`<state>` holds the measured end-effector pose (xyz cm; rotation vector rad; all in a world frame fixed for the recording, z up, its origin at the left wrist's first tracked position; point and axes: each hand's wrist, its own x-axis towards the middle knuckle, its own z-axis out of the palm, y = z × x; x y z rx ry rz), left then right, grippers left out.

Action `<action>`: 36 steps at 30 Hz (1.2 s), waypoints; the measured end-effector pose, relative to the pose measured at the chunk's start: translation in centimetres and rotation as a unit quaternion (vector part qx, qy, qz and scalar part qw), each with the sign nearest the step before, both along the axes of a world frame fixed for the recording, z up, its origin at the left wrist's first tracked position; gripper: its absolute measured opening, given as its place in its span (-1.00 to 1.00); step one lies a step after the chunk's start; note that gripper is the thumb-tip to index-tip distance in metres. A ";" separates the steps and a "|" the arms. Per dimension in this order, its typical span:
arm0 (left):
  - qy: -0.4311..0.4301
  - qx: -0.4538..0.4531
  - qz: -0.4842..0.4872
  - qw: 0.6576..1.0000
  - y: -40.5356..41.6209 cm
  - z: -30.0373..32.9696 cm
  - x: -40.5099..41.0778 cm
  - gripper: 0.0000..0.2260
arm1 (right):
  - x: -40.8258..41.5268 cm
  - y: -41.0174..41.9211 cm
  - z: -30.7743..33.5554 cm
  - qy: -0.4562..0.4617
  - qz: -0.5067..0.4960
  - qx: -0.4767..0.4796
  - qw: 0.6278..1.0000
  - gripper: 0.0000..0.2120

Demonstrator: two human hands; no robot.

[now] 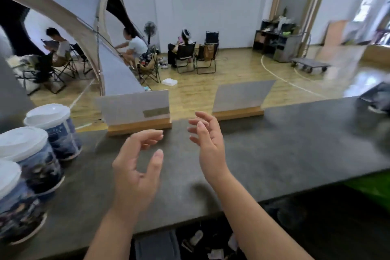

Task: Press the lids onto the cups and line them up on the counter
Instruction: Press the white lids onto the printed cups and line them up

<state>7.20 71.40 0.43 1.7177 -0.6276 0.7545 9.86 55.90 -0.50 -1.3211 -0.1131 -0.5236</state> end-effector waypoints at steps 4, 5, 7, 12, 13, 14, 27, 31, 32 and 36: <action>0.031 0.043 -0.121 0.991 -9.1 0.1 1.8 -0.76 | -2.3 -9.7 0.0 0.011 -0.120 -0.010 0.993 -0.71; 0.039 0.046 -0.143 0.988 -11.4 0.1 2.1 -0.76 | -2.9 -12.3 -0.1 0.016 -0.149 -0.015 0.989 -0.73; 0.058 0.039 -0.190 0.979 -16.1 0.2 2.7 -0.77 | -4.1 -17.4 -0.1 0.022 -0.198 -0.020 0.980 -0.79; 0.107 0.018 -0.292 0.950 -28.4 0.3 3.4 -0.78 | -7.3 -30.3 -0.3 0.034 -0.315 -0.014 0.948 -0.78; 0.113 0.019 -0.308 0.945 -31.1 0.4 3.6 -0.78 | -8.0 -32.8 -0.3 0.036 -0.335 -0.010 0.942 -0.77; 0.120 0.019 -0.322 0.939 -33.8 0.5 3.6 -0.79 | -8.7 -35.3 -0.3 0.041 -0.354 -0.009 0.934 -0.78; 0.348 0.094 -0.483 0.798 -69.7 -0.5 -0.8 -0.68 | -15.3 -65.0 -1.5 0.106 -0.583 0.031 0.805 -0.79; 0.437 0.092 -0.464 0.765 -76.1 -0.9 -1.6 -0.33 | -14.9 -69.4 -2.1 0.154 -0.562 0.023 0.813 -0.71; 0.451 0.078 -0.463 0.760 -77.2 -1.2 -1.7 -0.29 | -14.7 -70.0 -2.0 0.159 -0.552 0.025 0.818 -0.67; 0.483 0.023 -0.483 0.730 -79.4 -0.9 -2.6 -0.52 | -13.3 -71.6 -2.3 0.176 -0.498 0.042 0.848 -0.54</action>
